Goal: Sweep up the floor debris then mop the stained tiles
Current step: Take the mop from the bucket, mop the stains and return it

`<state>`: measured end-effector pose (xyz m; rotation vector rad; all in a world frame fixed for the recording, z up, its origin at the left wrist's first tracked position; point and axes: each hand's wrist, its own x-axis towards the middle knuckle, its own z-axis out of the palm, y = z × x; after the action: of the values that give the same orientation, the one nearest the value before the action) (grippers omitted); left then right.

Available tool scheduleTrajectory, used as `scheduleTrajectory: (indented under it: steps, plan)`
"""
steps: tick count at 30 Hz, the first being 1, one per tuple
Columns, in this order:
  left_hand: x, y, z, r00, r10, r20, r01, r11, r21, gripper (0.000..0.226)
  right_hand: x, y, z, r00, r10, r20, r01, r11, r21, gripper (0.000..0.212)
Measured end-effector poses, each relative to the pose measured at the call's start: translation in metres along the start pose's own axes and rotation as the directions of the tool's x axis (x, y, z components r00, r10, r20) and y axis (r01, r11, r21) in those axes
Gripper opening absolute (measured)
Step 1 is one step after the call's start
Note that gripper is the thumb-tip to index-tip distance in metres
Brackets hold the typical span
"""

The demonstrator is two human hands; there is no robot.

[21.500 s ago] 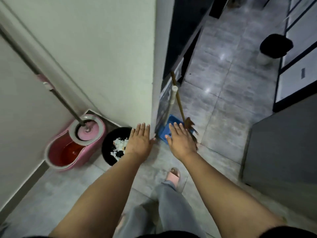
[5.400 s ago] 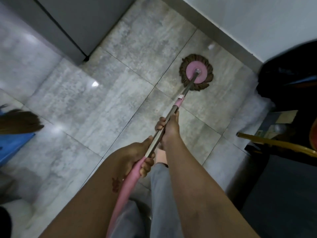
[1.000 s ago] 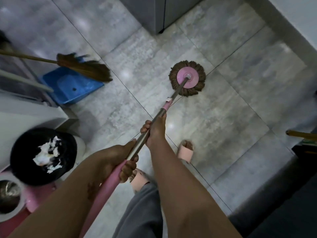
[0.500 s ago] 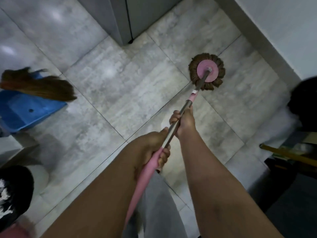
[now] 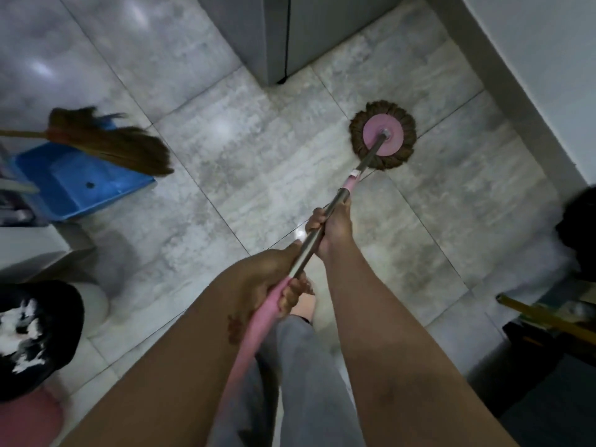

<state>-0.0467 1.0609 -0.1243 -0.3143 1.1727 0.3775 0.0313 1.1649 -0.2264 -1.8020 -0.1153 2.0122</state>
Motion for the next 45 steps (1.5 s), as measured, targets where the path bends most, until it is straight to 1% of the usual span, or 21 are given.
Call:
scheduleTrajectory:
  steps: [2,4,6,9,12,17,22,26,29,34,40,45]
  plan:
    - [-0.021,-0.019,-0.028,1.0,-0.006,-0.017,0.005,0.999,-0.04,0.066,-0.016,0.033,0.019,0.999,0.024,0.032,-0.023,1.0,-0.015,0.04]
    - [-0.043,-0.037,-0.054,0.998,-0.037,-0.046,0.033,0.996,-0.089,0.061,-0.034,0.065,0.037,0.997,0.062,0.05,-0.061,0.998,-0.018,0.038]
    - [-0.06,-0.05,-0.076,0.996,-0.066,-0.066,0.056,0.989,-0.136,0.061,-0.05,0.088,0.053,0.993,0.087,0.077,-0.086,0.996,-0.014,0.035]
    - [-0.072,-0.061,-0.096,0.992,-0.091,-0.089,0.076,0.984,-0.164,0.061,-0.063,0.107,0.067,0.986,0.125,0.11,-0.125,0.992,-0.01,0.036]
    - [-0.069,-0.058,-0.097,0.992,-0.09,-0.084,0.077,0.986,-0.146,0.061,-0.06,0.104,0.066,0.984,0.134,0.117,-0.132,0.991,-0.026,0.038]
    - [-0.042,-0.024,-0.065,0.997,-0.045,-0.065,0.038,0.994,-0.107,0.062,-0.024,0.062,0.056,0.99,0.099,0.104,-0.095,0.994,-0.049,0.037]
    - [-0.004,0.048,-0.016,0.997,0.052,-0.055,-0.054,0.998,-0.043,0.061,0.026,-0.022,0.054,0.994,0.053,0.091,-0.046,0.996,-0.075,0.042]
    - [0.018,0.099,0.009,0.997,0.07,0.008,-0.069,0.993,-0.093,0.063,0.061,-0.08,0.067,0.997,0.037,0.064,-0.03,0.994,-0.101,0.043]
    - [0.023,0.112,0.005,0.995,0.091,0.03,-0.086,0.988,-0.132,0.063,0.073,-0.089,0.08,0.998,0.032,0.059,-0.024,0.99,-0.14,0.04]
    - [0.01,0.086,-0.034,0.995,0.095,0.011,-0.092,0.981,-0.17,0.062,0.061,-0.047,0.099,0.997,0.037,0.069,-0.023,0.982,-0.187,0.034]
    - [-0.02,0.023,-0.089,0.997,0.071,0.004,-0.069,0.973,-0.219,0.062,0.022,0.033,0.11,0.993,0.079,0.083,-0.056,0.967,-0.25,0.042]
    - [-0.049,-0.035,-0.136,0.998,0.07,-0.002,-0.069,0.969,-0.236,0.063,-0.019,0.103,0.121,0.989,0.122,0.078,-0.095,0.954,-0.284,0.042]
